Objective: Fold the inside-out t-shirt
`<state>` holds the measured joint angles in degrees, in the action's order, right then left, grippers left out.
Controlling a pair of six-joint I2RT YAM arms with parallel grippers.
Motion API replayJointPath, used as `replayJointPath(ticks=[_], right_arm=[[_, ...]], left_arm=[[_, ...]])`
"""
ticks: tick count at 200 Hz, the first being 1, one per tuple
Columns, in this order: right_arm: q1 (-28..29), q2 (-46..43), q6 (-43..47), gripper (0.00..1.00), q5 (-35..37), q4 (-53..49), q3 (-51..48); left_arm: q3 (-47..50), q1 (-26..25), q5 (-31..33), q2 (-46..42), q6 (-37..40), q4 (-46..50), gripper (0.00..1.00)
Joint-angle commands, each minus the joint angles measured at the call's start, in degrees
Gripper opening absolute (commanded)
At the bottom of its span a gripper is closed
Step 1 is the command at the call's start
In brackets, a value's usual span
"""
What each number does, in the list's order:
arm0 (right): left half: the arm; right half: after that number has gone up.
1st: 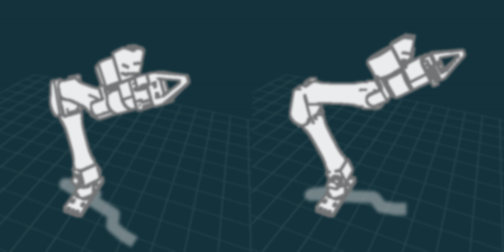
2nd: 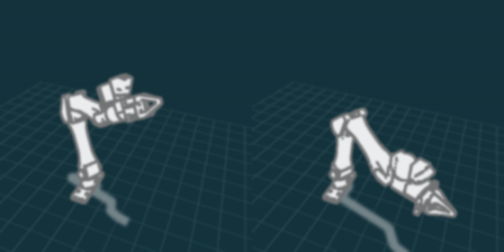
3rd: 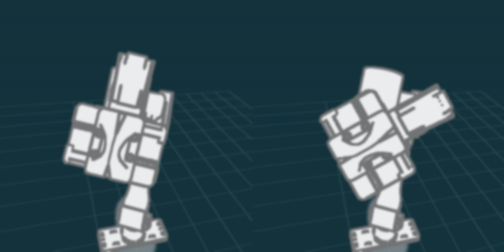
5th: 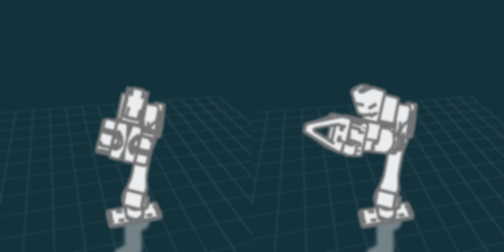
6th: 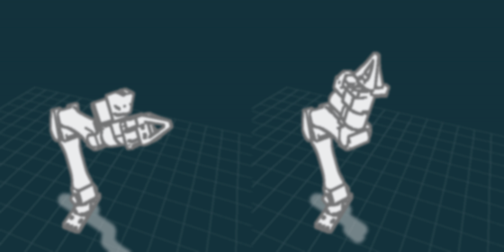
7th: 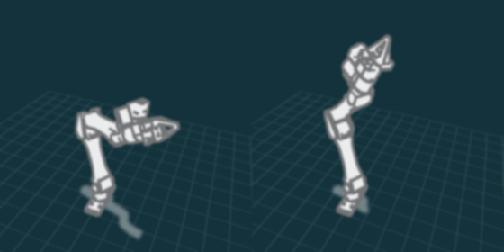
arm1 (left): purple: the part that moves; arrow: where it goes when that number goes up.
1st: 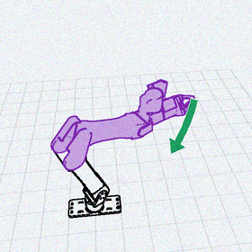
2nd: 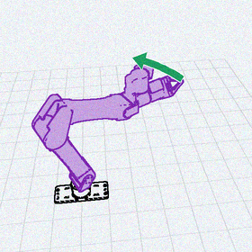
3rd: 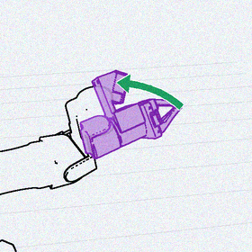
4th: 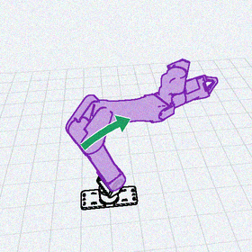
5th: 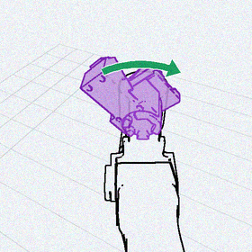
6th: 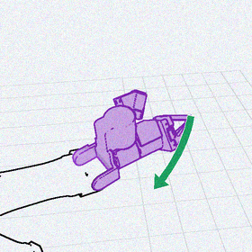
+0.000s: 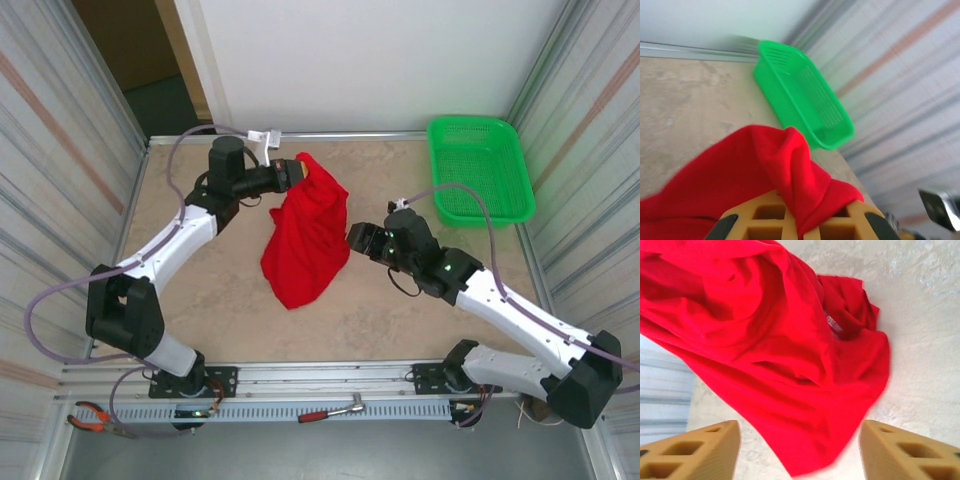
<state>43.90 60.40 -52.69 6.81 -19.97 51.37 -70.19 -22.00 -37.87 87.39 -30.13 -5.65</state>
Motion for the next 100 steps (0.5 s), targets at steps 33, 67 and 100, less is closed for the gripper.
replayJointPath(ticks=[33, 67, 100], right_arm=[[-0.02, 8.69, 22.78, 0.79, -0.95, 0.10, 12.00], [-0.69, 15.20, 25.61, 0.80, -4.54, 0.95, 16.67], [-0.76, 19.15, 25.83, 0.78, -6.09, 2.66, 17.79]], left_arm=[[1.20, -0.71, -11.44, -3.12, 6.15, 7.16, 0.00], [1.95, -2.31, -12.45, -4.66, 5.84, 7.64, 0.00], [2.56, -3.13, -12.86, -5.64, 5.11, 7.63, 0.00]])
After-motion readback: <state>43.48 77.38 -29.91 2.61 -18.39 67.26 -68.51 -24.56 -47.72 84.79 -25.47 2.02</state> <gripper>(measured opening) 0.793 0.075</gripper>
